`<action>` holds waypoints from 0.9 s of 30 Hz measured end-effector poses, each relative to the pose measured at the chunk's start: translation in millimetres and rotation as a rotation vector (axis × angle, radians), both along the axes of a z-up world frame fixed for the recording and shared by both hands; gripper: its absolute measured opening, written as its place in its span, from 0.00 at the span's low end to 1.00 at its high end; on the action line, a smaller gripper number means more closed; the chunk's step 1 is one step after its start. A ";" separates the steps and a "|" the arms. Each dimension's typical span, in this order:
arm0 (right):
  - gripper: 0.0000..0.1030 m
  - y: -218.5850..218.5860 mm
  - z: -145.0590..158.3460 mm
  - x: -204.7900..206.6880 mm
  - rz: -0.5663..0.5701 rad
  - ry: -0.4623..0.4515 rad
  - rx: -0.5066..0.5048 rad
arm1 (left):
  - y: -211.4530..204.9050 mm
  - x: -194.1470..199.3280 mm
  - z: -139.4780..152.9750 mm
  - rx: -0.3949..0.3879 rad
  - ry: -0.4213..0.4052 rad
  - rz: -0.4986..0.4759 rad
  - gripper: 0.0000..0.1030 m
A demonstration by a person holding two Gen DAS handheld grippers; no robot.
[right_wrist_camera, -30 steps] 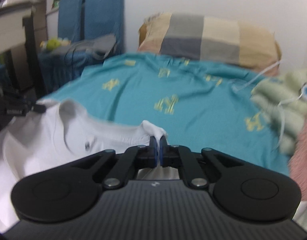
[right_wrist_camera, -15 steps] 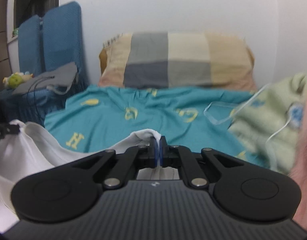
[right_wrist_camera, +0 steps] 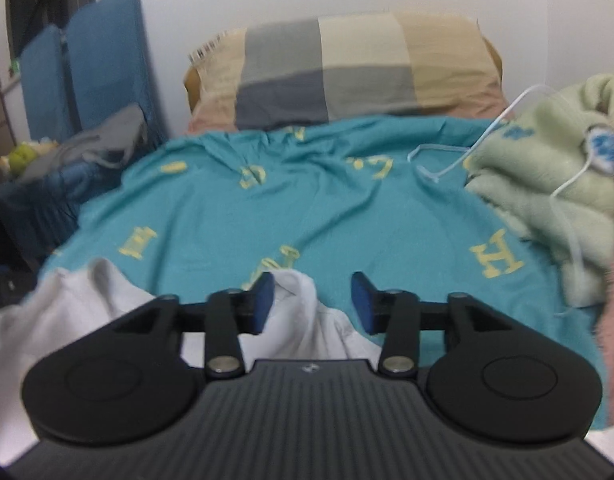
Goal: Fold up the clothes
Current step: 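Open both tools and raise them above the partly folded shirt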
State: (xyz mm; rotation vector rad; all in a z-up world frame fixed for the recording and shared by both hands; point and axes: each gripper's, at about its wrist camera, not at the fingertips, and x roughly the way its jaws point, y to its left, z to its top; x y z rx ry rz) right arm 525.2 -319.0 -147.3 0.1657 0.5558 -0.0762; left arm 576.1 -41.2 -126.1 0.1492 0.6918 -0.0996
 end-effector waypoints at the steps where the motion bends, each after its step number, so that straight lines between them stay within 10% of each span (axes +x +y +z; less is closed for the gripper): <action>1: 0.45 0.7 9.3 -10.2 0.007 -0.006 0.005 | -1.7 -11.8 7.9 0.009 0.006 0.001 0.61; 14: 0.45 55.1 104.7 -220.1 0.081 -0.054 -0.061 | -19.1 -241.4 98.5 -0.079 -0.036 0.010 0.80; 27: 0.47 54.8 104.1 -417.6 0.026 -0.021 0.092 | 9.7 -426.3 63.9 -0.121 -0.072 0.003 0.82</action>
